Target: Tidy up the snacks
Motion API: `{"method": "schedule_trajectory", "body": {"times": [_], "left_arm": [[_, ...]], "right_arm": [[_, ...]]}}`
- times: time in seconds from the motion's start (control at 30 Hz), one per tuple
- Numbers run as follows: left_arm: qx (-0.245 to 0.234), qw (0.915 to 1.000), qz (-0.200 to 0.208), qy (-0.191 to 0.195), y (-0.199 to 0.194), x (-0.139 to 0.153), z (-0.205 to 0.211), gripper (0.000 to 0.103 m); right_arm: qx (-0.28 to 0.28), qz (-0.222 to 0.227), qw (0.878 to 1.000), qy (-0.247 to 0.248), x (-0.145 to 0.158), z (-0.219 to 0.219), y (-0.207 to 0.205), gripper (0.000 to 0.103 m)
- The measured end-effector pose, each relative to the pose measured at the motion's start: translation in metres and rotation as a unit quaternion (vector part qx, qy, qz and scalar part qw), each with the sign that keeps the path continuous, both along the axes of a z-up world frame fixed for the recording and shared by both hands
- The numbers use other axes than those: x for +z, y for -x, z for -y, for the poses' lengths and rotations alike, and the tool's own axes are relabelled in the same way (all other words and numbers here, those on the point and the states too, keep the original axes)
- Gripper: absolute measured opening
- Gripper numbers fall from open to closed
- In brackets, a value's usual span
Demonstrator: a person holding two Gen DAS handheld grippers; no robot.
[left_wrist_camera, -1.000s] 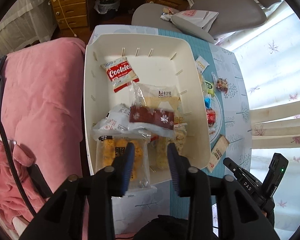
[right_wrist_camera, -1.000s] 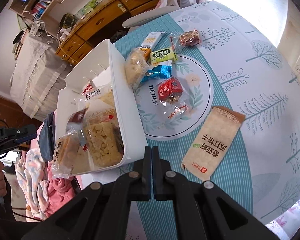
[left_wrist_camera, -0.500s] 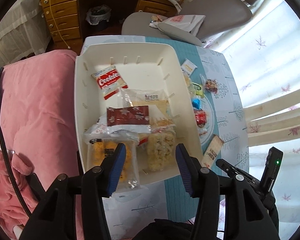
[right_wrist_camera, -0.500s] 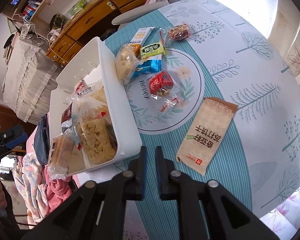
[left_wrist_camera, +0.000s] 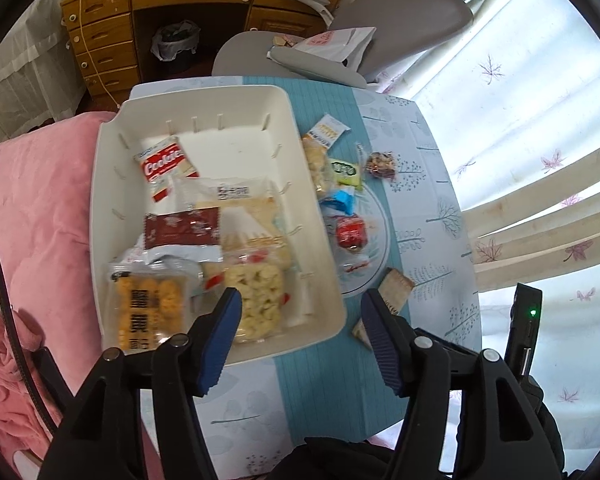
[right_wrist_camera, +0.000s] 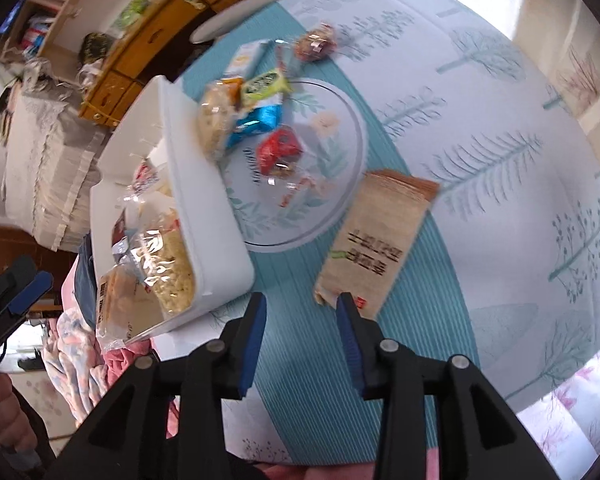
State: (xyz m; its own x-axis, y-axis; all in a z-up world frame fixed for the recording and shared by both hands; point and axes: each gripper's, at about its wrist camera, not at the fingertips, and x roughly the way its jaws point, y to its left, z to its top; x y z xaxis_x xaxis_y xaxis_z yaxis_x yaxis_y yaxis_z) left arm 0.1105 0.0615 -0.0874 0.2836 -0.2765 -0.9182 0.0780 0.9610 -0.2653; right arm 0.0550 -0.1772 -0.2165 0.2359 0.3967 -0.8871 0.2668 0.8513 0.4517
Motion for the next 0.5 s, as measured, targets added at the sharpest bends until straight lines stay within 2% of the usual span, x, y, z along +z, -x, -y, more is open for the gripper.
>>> {"method": "schedule_trajectory", "body": {"times": [0.1,0.2,0.4,0.47,0.5], "left_arm": [[-0.006,0.9999,0.001,-0.01,-0.005,-0.001,0.019,0.064],[-0.014,0.9997,0.0,-0.019,-0.012,-0.003,0.036,0.065],[-0.048,0.9974,0.001,-0.053,-0.032,-0.01,0.079,0.071],[-0.062,0.9958,-0.003,-0.067,-0.04,-0.017,0.095,0.074],[-0.067,0.9951,-0.006,-0.073,-0.043,-0.02,0.101,0.074]], "right_arm": [[-0.026,-0.017,0.999,-0.016,-0.004,0.01,0.001,0.038],[-0.058,-0.037,0.997,-0.029,-0.011,0.018,0.002,0.044],[-0.126,-0.086,0.988,-0.04,-0.032,0.03,0.004,0.049],[-0.141,-0.098,0.984,-0.041,-0.038,0.031,0.005,0.059],[-0.148,-0.101,0.983,-0.041,-0.041,0.031,0.004,0.06]]}}
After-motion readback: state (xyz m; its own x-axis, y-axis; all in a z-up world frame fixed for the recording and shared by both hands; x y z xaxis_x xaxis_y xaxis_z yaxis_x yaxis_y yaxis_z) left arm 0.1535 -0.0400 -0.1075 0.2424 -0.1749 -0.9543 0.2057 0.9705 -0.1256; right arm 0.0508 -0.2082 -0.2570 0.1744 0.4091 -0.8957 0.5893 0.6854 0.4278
